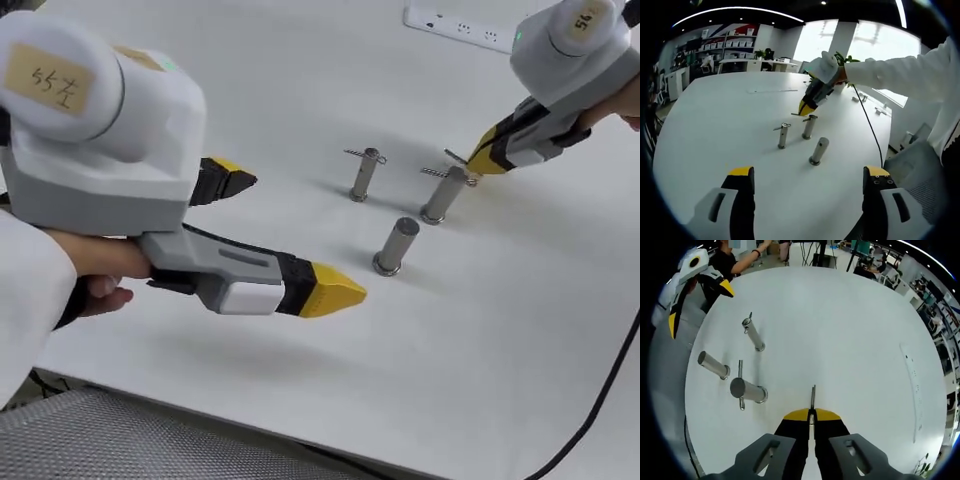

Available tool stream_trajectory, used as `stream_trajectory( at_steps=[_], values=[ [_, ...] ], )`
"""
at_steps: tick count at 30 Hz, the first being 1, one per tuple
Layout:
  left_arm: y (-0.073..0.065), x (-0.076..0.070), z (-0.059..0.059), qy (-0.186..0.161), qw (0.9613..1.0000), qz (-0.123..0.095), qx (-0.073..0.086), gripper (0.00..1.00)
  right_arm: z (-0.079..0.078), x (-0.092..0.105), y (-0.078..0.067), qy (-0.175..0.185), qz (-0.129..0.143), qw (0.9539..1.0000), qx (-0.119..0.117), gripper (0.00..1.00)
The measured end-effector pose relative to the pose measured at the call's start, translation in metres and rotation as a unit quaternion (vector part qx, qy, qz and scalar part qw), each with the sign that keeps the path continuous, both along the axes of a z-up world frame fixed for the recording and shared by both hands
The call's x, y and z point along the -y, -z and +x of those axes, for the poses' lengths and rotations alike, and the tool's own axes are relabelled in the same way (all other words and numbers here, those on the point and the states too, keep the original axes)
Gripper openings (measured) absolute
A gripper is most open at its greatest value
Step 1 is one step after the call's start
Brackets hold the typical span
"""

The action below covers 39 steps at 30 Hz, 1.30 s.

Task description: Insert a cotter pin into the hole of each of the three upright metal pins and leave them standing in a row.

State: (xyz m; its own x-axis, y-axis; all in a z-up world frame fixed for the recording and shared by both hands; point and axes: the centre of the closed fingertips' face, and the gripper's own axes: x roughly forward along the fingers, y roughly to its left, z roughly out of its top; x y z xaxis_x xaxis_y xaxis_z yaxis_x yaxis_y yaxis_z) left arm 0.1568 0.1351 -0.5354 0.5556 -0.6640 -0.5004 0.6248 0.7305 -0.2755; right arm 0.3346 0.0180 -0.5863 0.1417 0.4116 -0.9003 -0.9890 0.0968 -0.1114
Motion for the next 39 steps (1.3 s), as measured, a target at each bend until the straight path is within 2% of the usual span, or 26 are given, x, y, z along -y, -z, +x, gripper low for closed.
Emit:
stream_trajectory(
  at_steps=[1, 3, 6, 8, 10, 13, 15, 20, 22, 23, 26, 28, 32, 36, 39],
  values=[
    [-0.003, -0.001, 0.002, -0.004, 1.0, -0.005, 0.004, 0.86, -0.004, -0.009, -0.013, -0.006, 0.025, 0.9997, 0.002, 0.0],
    [-0.007, -0.002, 0.004, -0.008, 0.9999, -0.013, 0.006, 0.83, -0.007, -0.017, -0.034, -0.025, 0.041, 0.9984, 0.029, 0.0],
    [-0.01, -0.005, 0.008, -0.01, 0.9997, -0.023, 0.008, 0.83, -0.022, -0.026, -0.059, -0.049, 0.064, 0.9952, 0.056, 0.0],
    [-0.015, -0.006, 0.013, -0.024, 0.9991, -0.034, 0.008, 0.83, -0.031, -0.029, -0.072, -0.067, 0.07, 0.9923, 0.077, 0.0],
    [-0.021, -0.004, 0.015, -0.021, 0.9986, -0.048, 0.011, 0.82, -0.04, -0.028, -0.079, -0.079, 0.07, 0.9903, 0.09, 0.0],
    [-0.028, -0.003, 0.019, -0.022, 0.9983, -0.052, 0.015, 0.79, -0.053, -0.029, -0.086, -0.089, 0.077, 0.9881, 0.1, 0.0],
    [-0.031, -0.002, 0.023, -0.019, 0.9986, -0.042, 0.028, 0.77, -0.062, -0.03, -0.087, -0.106, 0.082, 0.9843, 0.115, 0.0],
    [-0.039, 0.005, 0.031, -0.017, 0.9978, -0.06, 0.022, 0.69, -0.084, -0.035, -0.095, -0.119, 0.101, 0.9786, 0.134, 0.0],
    [-0.046, 0.011, 0.033, -0.014, 0.9968, -0.077, 0.017, 0.66, -0.094, -0.04, -0.099, -0.122, 0.119, 0.9753, 0.141, 0.0],
    [-0.052, 0.016, 0.034, -0.01, 0.9953, -0.095, 0.013, 0.65, -0.099, -0.042, -0.103, -0.122, 0.132, 0.9734, 0.143, 0.0],
    [-0.065, 0.025, 0.037, -0.003, 0.9914, -0.13, 0.015, 0.58, -0.111, -0.046, -0.11, -0.125, 0.14, 0.9698, 0.156, 0.0],
    [-0.071, 0.027, 0.041, 0.003, 0.9907, -0.134, 0.023, 0.5, -0.114, -0.046, -0.112, -0.124, 0.145, 0.9677, 0.165, 0.0],
    [-0.072, 0.037, 0.042, 0.024, 0.9904, -0.136, 0.011, 0.42, -0.122, -0.046, -0.113, -0.124, 0.149, 0.9645, 0.179, 0.0],
    [-0.074, 0.05, 0.038, 0.041, 0.9856, -0.163, -0.02, 0.29, -0.126, -0.045, -0.113, -0.127, 0.147, 0.9607, 0.198, 0.0],
    [-0.071, 0.056, 0.039, 0.045, 0.986, -0.159, -0.024, 0.26, -0.131, -0.044, -0.111, -0.135, 0.143, 0.958, 0.209, 0.0]
  ],
)
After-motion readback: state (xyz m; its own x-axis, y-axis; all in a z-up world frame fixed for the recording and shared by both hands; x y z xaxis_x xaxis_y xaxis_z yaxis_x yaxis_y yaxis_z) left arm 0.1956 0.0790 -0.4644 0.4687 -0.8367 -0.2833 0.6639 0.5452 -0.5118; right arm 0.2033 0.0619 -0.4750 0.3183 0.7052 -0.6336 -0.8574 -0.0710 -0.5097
